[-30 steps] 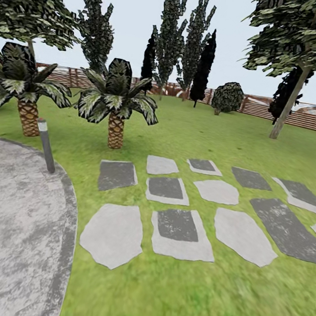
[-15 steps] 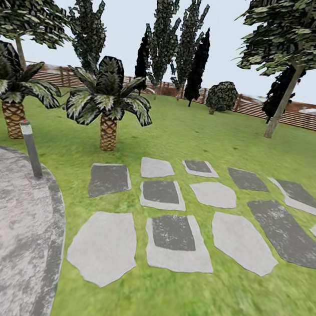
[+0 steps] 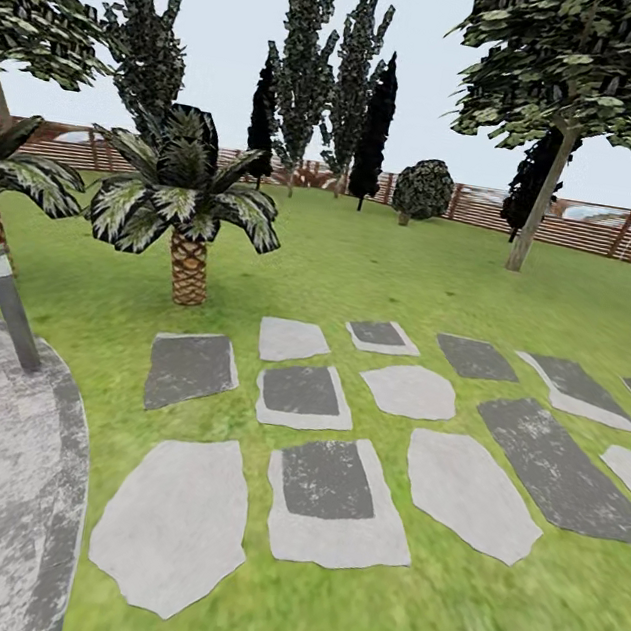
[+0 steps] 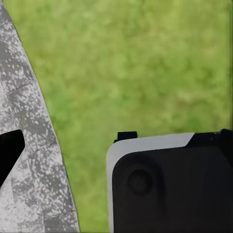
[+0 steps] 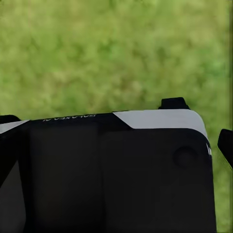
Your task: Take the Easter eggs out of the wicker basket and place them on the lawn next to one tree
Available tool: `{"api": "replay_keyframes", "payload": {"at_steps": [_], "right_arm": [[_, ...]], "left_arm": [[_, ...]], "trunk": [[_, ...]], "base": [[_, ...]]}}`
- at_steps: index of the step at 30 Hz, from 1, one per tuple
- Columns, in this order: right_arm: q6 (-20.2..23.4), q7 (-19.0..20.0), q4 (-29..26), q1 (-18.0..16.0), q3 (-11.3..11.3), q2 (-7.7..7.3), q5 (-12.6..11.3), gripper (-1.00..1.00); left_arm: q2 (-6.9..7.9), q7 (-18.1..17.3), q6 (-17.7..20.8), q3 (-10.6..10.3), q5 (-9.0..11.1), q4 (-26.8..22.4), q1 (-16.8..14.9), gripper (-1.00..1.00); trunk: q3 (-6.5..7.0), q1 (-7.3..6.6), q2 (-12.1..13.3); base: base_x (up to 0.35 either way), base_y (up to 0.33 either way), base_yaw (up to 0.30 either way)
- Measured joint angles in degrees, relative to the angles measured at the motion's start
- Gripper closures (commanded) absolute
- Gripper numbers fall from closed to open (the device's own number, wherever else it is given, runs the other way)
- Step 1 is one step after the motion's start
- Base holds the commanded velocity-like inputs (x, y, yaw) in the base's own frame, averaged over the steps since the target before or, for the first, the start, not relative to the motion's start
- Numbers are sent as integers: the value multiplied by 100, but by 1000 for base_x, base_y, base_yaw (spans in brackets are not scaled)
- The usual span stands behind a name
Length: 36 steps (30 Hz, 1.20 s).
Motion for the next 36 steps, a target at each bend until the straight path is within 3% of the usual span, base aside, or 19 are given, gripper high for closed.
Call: {"api": "replay_keyframes", "payload": {"at_steps": [10, 22, 36], "right_arm": [[0, 0, 0, 0, 0, -4, 0, -100], [0, 0, -1, 1, 0, -4, 0, -100], [0, 0, -1, 0, 0, -1, 0, -100]], "left_arm": [[0, 4, 1, -8, -2, 0, 0, -100], [-1, 12, 0, -9, -2, 1, -1, -100], [0, 12, 0, -9, -2, 1, 0, -100]], "trunk": [[0, 0, 0], [0, 0, 0], [0, 0, 0]], "base": [[331, -113, -13], [331, -114, -217], [325, -129, -83]]}}
